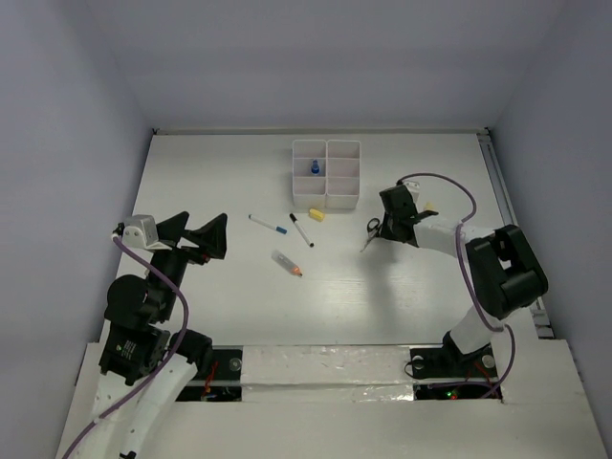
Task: Sort the stationery into containers
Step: Pick up the scissors from the center of the board.
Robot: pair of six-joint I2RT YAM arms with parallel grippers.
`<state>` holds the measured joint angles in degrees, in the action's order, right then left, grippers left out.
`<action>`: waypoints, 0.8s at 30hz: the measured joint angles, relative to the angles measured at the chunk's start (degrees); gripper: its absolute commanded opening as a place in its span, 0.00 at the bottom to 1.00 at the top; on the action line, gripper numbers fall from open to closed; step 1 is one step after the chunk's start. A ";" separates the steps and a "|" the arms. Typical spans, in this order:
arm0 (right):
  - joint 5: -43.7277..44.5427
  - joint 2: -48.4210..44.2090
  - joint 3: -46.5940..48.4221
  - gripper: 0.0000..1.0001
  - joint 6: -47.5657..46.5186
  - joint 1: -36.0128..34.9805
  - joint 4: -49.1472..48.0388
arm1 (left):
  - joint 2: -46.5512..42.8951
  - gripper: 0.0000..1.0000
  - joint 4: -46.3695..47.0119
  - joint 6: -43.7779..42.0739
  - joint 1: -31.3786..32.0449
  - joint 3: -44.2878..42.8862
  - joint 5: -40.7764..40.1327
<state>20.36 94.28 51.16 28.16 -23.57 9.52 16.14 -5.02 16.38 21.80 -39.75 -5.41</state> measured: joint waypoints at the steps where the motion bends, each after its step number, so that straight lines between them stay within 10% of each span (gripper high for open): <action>1: 0.00 0.63 0.00 0.30 0.11 0.37 -0.11 | 0.00 0.99 0.00 0.00 -0.02 0.00 0.00; 24: -3.61 -0.79 -0.63 0.34 -0.24 1.92 -6.03 | 2.08 0.99 0.00 0.00 -0.04 0.00 0.87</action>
<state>16.75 93.49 50.52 27.92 -21.65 3.49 18.22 -5.02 16.38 21.76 -39.75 -4.54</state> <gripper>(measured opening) 0.341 0.990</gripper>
